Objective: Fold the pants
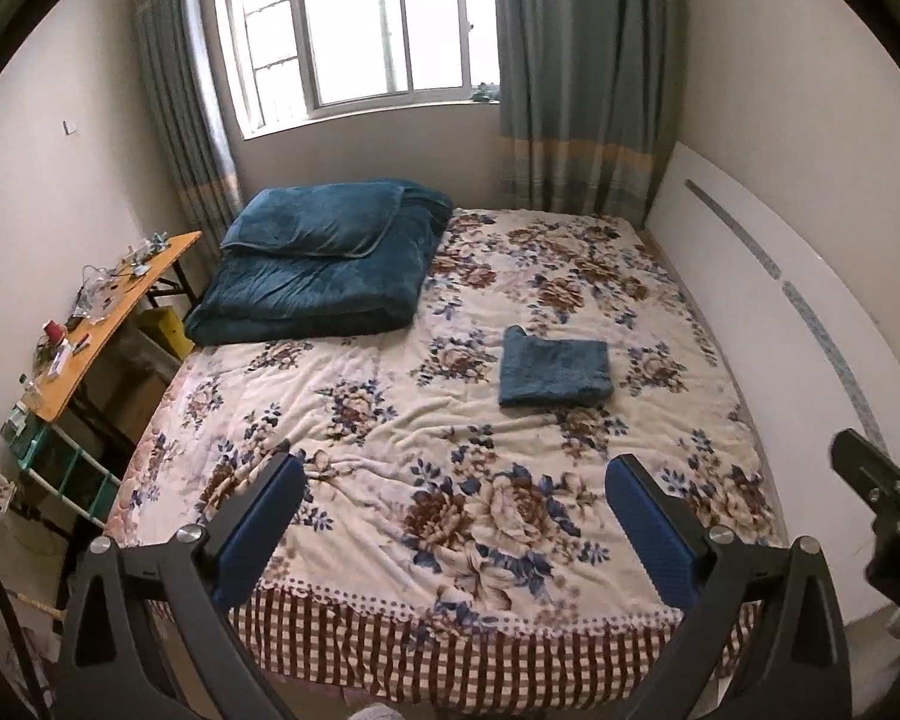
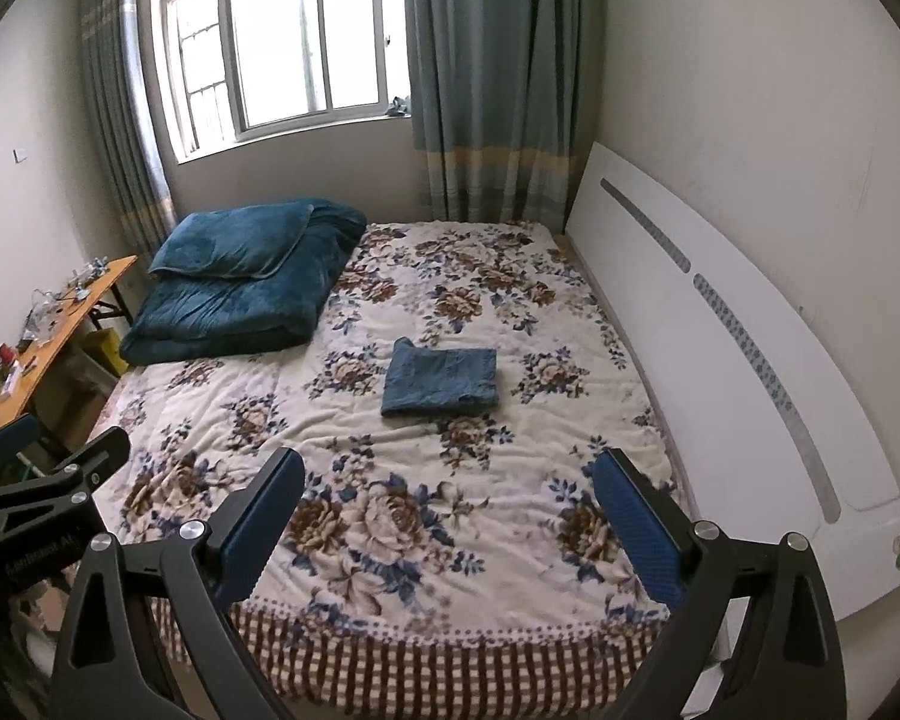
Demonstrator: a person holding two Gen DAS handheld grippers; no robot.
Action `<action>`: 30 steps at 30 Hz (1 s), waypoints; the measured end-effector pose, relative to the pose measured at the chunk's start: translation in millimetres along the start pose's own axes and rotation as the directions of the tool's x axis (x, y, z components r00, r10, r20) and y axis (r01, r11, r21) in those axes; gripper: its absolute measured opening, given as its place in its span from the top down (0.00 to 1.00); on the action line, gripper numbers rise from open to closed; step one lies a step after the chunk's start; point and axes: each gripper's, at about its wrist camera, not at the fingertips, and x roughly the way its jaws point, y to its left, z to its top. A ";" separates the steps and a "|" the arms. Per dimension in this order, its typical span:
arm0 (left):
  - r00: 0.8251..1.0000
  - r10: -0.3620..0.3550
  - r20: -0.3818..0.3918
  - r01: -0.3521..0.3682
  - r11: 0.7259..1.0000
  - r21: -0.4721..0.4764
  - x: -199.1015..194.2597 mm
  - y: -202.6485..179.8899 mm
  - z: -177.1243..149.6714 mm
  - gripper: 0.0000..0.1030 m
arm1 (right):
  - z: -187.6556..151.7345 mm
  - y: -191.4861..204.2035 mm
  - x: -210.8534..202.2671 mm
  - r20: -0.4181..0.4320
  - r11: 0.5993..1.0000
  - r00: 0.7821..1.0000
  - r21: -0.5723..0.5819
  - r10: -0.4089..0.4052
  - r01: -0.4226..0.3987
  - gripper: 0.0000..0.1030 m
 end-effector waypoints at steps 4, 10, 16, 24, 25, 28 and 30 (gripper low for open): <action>1.000 0.016 -0.017 -0.016 1.000 -0.010 17.0 -1.6 19.0 0.00 | 24.4 -4.5 23.6 -0.007 1.000 1.000 -0.008 -0.006 0.006 0.04; 0.998 0.016 -0.055 -0.017 1.000 -0.013 41.3 -5.0 42.3 0.00 | 53.6 -11.0 58.3 -0.053 1.000 0.999 -0.008 0.000 0.000 0.04; 0.996 0.029 -0.080 -0.030 0.999 -0.010 57.9 -5.8 55.6 0.00 | 67.6 -14.7 91.1 -0.111 1.000 0.994 -0.014 -0.006 0.005 0.04; 0.994 0.013 -0.107 -0.016 1.000 -0.021 72.1 -10.0 53.3 0.00 | 68.8 -18.6 113.9 -0.149 1.000 0.989 -0.001 0.001 -0.001 0.04; 0.994 0.011 -0.109 -0.013 1.000 -0.019 72.7 -11.0 52.2 0.00 | 66.8 -17.8 113.8 -0.152 1.000 0.988 0.001 0.003 -0.002 0.04; 0.994 0.009 -0.112 -0.011 1.000 -0.012 73.8 -15.1 48.1 0.00 | 64.4 -17.1 115.6 -0.159 1.000 0.987 0.002 0.008 -0.008 0.04; 0.994 0.008 -0.112 -0.010 1.000 -0.018 73.5 -16.7 48.9 0.00 | 62.0 -17.2 116.1 -0.164 1.000 0.986 0.000 0.009 -0.009 0.04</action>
